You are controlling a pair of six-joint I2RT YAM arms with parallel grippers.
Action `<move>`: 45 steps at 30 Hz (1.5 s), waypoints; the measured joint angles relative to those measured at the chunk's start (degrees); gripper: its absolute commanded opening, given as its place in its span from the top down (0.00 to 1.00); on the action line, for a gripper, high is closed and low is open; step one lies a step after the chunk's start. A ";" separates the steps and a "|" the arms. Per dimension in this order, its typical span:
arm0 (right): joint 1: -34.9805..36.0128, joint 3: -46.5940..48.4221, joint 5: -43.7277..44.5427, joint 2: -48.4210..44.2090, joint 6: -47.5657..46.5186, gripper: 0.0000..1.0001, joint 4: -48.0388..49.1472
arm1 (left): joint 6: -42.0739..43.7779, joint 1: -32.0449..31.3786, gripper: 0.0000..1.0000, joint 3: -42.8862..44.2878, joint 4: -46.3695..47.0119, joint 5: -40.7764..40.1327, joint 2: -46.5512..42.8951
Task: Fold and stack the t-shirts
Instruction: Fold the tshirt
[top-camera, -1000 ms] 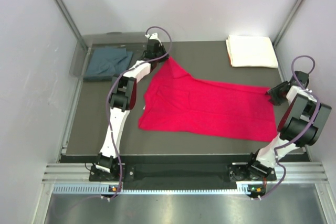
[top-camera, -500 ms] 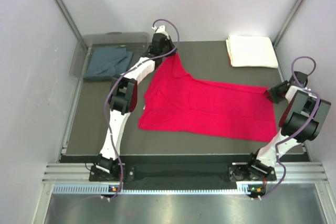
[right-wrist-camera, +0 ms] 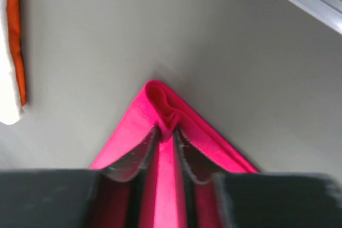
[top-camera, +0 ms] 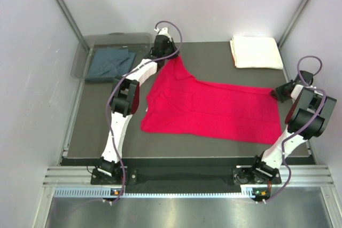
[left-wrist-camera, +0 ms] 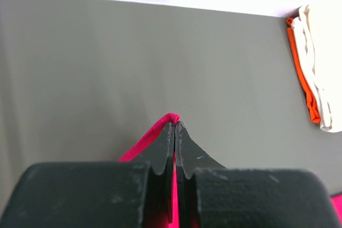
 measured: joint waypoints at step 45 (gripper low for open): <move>-0.09 18.10 2.01 -0.79 -18.36 1.00 -28.72 | -7.91 1.92 1.00 -22.01 -37.66 0.68 -34.67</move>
